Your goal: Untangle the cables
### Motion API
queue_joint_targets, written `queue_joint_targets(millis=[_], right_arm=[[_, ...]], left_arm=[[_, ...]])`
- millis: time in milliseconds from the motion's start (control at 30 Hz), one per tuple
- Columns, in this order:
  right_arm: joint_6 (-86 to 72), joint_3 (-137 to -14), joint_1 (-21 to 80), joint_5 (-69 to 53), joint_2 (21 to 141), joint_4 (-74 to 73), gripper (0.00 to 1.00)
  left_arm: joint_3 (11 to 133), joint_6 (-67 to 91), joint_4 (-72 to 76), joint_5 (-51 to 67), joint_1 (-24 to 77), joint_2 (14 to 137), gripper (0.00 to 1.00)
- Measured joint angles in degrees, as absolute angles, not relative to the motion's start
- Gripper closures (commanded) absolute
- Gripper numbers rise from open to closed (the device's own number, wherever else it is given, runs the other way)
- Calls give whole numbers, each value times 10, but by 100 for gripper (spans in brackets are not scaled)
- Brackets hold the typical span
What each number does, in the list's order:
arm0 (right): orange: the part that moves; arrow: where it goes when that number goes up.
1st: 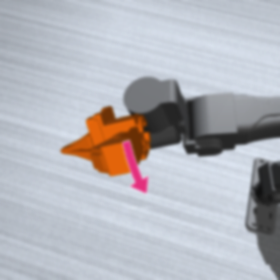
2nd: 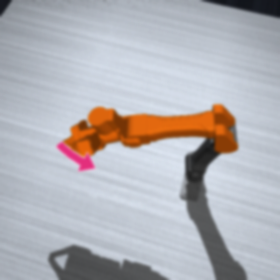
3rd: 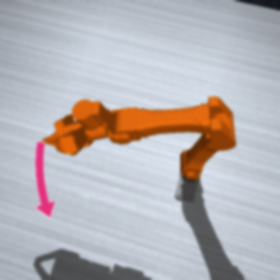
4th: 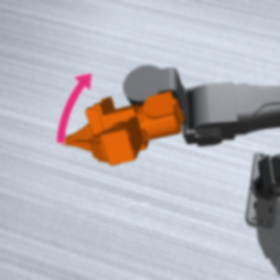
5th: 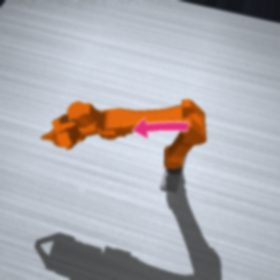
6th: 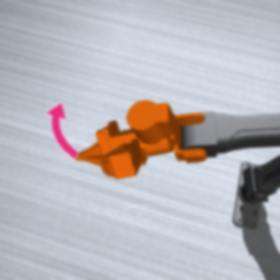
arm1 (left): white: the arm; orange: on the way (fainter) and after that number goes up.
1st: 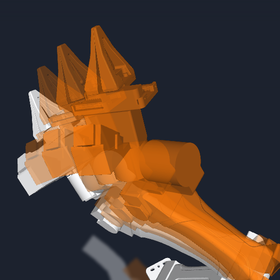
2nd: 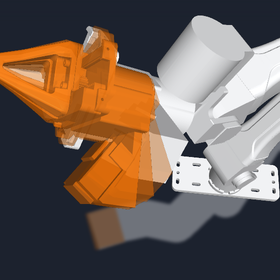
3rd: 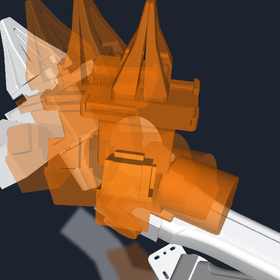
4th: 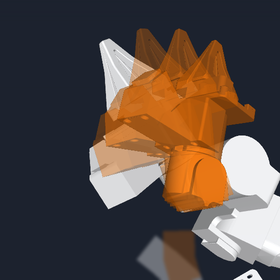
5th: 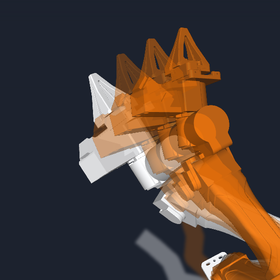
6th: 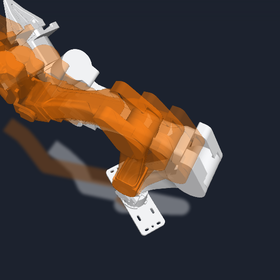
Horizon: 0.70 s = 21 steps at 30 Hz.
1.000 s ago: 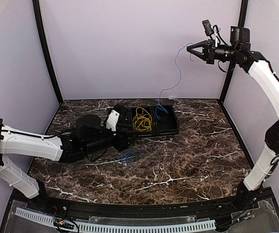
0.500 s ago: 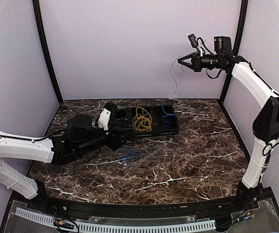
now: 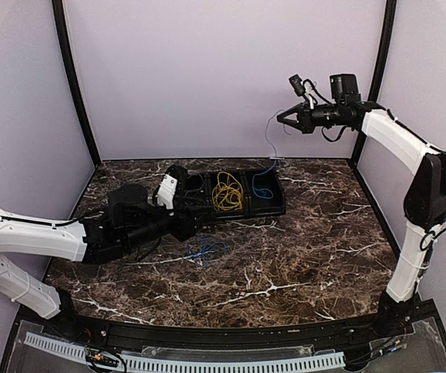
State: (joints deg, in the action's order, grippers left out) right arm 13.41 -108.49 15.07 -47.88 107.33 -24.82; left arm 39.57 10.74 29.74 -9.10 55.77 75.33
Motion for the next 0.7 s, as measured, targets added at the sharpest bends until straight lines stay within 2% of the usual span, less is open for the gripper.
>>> queue_joint_targets(millis=[167, 433, 700], right_arm=[[148, -1023, 151, -454, 1074, -249, 100], [154, -1014, 157, -441, 1102, -244, 100], [163, -982, 205, -438, 1160, -253, 100]], left_arm=[[391, 107, 294, -99, 558, 751, 49], [389, 108, 286, -106, 558, 748, 49], [385, 108, 285, -114, 558, 748, 49]])
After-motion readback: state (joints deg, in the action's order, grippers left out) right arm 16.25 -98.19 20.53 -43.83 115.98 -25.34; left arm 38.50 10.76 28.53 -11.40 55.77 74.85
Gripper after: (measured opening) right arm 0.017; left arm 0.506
